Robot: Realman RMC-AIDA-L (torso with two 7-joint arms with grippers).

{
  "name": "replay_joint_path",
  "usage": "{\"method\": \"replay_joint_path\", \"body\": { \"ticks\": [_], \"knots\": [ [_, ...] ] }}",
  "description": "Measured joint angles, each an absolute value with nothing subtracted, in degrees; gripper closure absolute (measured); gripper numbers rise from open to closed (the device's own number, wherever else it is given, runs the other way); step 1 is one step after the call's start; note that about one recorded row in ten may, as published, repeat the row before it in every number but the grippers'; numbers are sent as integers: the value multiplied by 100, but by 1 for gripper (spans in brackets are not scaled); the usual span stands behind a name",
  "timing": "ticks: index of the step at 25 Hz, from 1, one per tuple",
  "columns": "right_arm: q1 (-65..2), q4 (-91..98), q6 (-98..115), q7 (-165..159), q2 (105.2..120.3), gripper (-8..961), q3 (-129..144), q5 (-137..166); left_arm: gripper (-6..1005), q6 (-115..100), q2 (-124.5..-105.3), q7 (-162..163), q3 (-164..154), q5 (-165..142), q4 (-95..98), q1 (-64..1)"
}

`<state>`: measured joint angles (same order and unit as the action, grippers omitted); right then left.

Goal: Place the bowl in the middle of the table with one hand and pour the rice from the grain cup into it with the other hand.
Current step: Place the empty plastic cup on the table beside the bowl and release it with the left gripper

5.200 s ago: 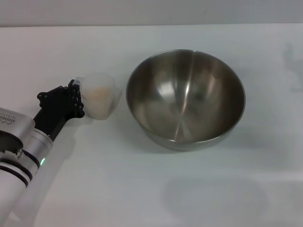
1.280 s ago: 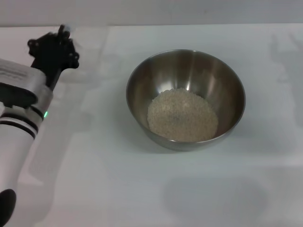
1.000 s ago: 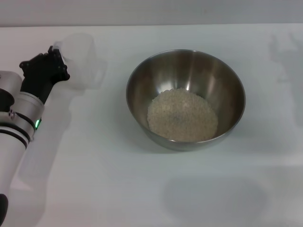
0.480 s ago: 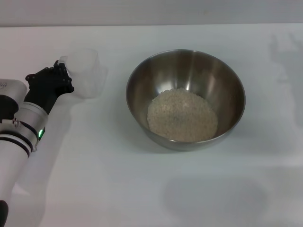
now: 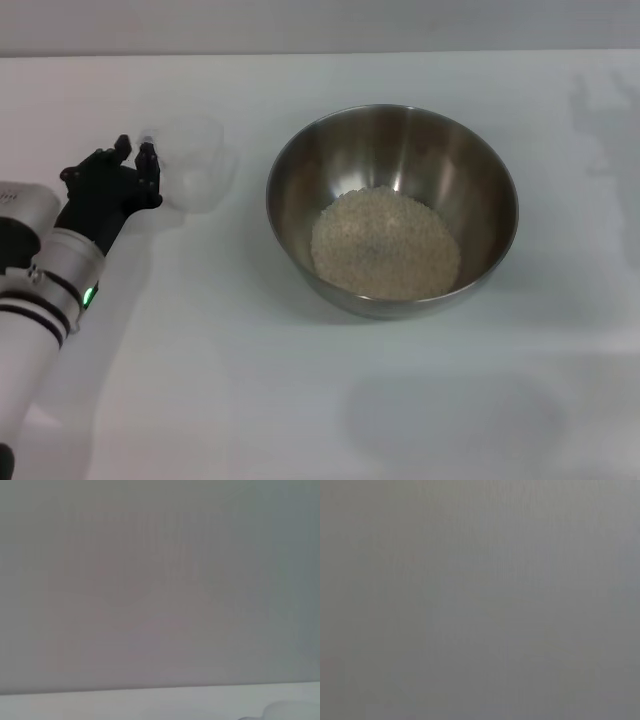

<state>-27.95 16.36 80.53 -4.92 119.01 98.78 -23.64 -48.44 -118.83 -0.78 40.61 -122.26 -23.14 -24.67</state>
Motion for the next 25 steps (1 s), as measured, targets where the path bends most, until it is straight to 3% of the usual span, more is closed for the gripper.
{"method": "replay_joint_path", "body": {
  "ticks": [9,14,25],
  "knots": [
    [-2803,1576,8050,-491,11900,472,9877,-2364,568,-5524,-11851,279,4060,-12750,-2358,-1913],
    [-2810,1550,8051,-491,11900,471,9875,-2364,331,-5468,-11821,755,4060,-13246,-2214,-1881],
    [-2787,1546,8080,-492,11901,471,9879,-2364,269,-5989,-11804,1110,4061,-13677,-1944,-1557]
  ]
}}
